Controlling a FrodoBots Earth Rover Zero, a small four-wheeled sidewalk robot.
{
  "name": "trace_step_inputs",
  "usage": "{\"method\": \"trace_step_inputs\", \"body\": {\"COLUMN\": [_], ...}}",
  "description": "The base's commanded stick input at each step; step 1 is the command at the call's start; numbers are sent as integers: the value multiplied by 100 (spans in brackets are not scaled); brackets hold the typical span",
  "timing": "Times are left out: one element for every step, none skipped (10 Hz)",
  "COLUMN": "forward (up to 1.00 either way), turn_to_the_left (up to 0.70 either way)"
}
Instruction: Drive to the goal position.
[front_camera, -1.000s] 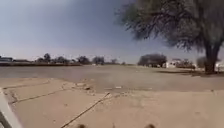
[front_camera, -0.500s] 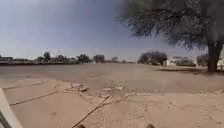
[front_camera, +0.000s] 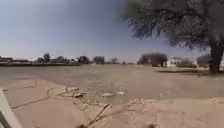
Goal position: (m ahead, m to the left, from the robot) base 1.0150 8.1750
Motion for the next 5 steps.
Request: {"method": "trace_step_inputs", "body": {"forward": [70, 70, 70, 70, 70], "turn_to_the_left": [0, 0, 0, 0, 0]}}
